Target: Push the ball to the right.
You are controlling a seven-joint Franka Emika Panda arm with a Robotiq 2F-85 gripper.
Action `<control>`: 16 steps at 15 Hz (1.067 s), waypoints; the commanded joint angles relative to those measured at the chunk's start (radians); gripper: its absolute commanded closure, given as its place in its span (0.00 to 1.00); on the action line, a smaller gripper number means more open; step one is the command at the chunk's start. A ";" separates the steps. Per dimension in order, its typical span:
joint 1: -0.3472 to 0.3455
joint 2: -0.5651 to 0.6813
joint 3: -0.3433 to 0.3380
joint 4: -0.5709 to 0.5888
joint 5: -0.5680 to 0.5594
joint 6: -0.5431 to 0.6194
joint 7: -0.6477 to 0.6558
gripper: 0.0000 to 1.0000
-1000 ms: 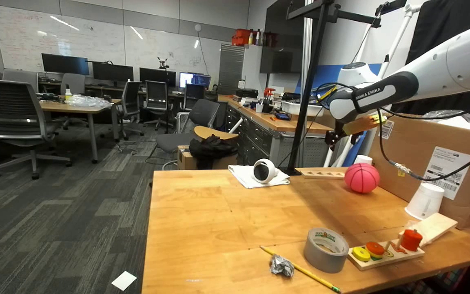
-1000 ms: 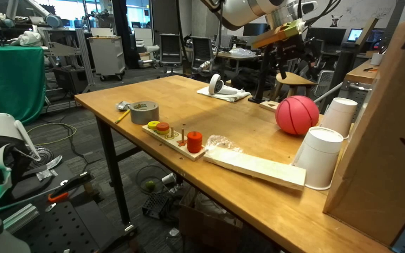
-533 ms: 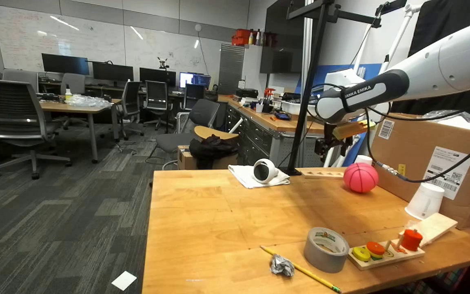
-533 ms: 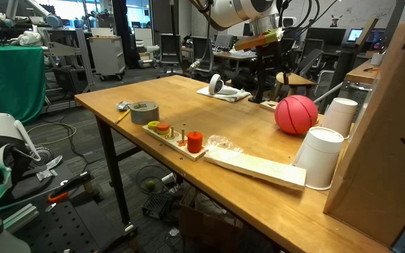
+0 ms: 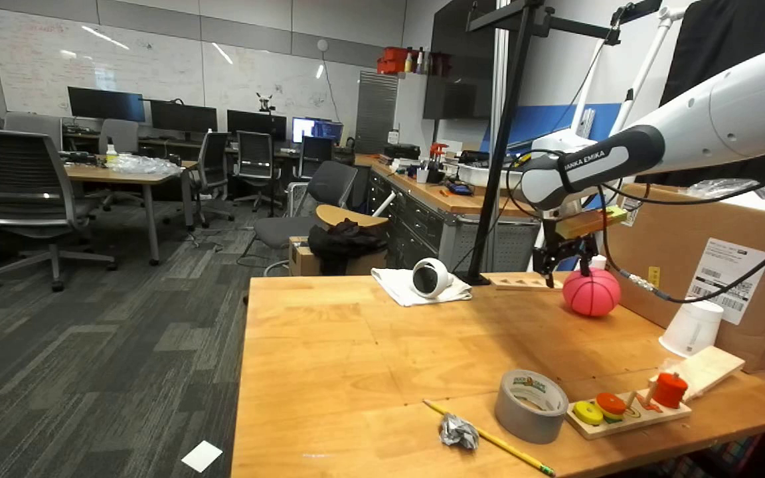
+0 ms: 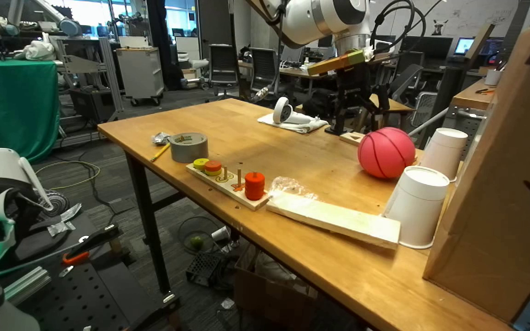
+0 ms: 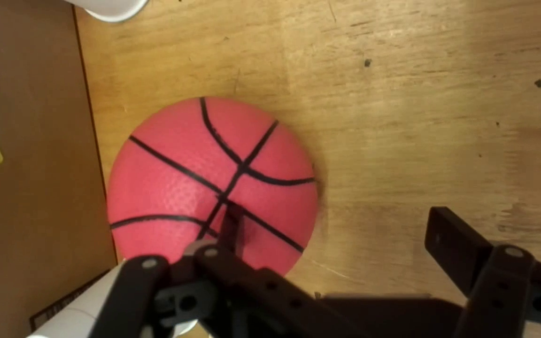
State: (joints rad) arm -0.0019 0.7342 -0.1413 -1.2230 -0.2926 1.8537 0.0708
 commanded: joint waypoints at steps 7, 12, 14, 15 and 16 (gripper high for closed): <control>-0.063 0.047 -0.140 0.164 -0.245 0.135 -0.036 0.00; -0.066 0.046 -0.171 0.157 -0.353 0.332 0.027 0.00; -0.066 0.028 -0.148 0.128 -0.352 0.383 0.023 0.00; -0.064 0.023 -0.141 0.119 -0.344 0.404 0.021 0.00; -0.060 0.016 -0.126 0.109 -0.326 0.413 0.012 0.00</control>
State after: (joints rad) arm -0.0723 0.7595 -0.2845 -1.1037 -0.6213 2.2131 0.0802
